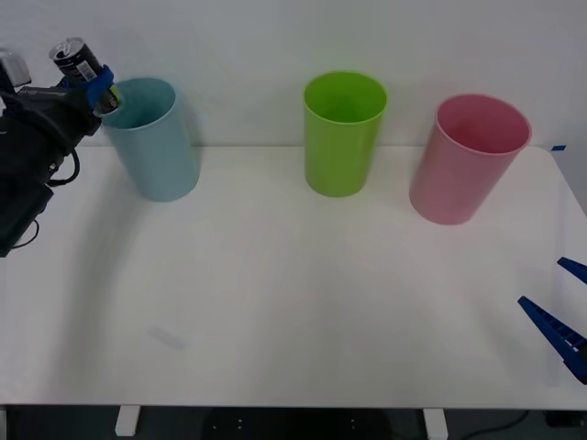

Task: Grasp the object on the table and drop it into the matching bin: aluminum can to the light blue bin, PET bottle to the pink bin.

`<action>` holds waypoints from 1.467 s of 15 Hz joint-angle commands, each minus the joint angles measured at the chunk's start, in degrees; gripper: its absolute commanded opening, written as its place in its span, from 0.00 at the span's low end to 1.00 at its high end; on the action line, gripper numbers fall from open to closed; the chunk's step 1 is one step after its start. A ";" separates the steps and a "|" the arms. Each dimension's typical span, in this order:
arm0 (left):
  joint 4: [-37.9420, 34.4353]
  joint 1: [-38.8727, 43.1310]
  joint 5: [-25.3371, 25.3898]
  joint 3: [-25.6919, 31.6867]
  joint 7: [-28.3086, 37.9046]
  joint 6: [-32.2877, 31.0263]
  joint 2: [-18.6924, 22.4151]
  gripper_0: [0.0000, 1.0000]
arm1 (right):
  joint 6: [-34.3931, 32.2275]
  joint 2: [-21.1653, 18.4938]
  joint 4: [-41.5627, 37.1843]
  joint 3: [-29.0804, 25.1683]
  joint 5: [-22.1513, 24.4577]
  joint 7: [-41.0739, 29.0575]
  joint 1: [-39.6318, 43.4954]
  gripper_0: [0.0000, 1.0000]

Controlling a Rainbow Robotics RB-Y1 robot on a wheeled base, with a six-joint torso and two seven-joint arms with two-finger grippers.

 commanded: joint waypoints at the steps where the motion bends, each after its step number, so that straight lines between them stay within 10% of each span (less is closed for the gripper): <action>1: 4.99 -4.23 -2.68 -0.99 -0.10 1.43 0.00 0.00 | 0.00 0.00 0.00 0.00 0.00 0.00 0.00 1.00; 17: 21.16 -17.59 -9.36 -2.39 -2.04 6.70 -0.44 0.03 | 0.00 0.00 0.00 0.00 0.00 0.00 0.00 1.00; 18: 21.16 -17.59 -9.27 -2.39 -2.13 6.70 -0.44 0.14 | 0.00 0.00 0.00 0.00 0.00 0.00 0.00 1.00; 19: 21.16 -17.59 -9.01 -2.39 -2.13 6.79 -0.44 0.76 | 0.00 0.00 0.00 0.00 0.00 0.00 0.00 1.00; 20: 21.16 -17.59 -8.92 -2.39 -2.13 6.79 -0.35 1.00 | 0.00 0.00 0.00 0.00 0.00 0.00 0.00 1.00; 22: 21.25 -17.59 -8.22 -2.39 -2.13 6.79 -0.35 1.00 | 0.00 0.00 0.00 0.00 0.00 0.00 0.00 1.00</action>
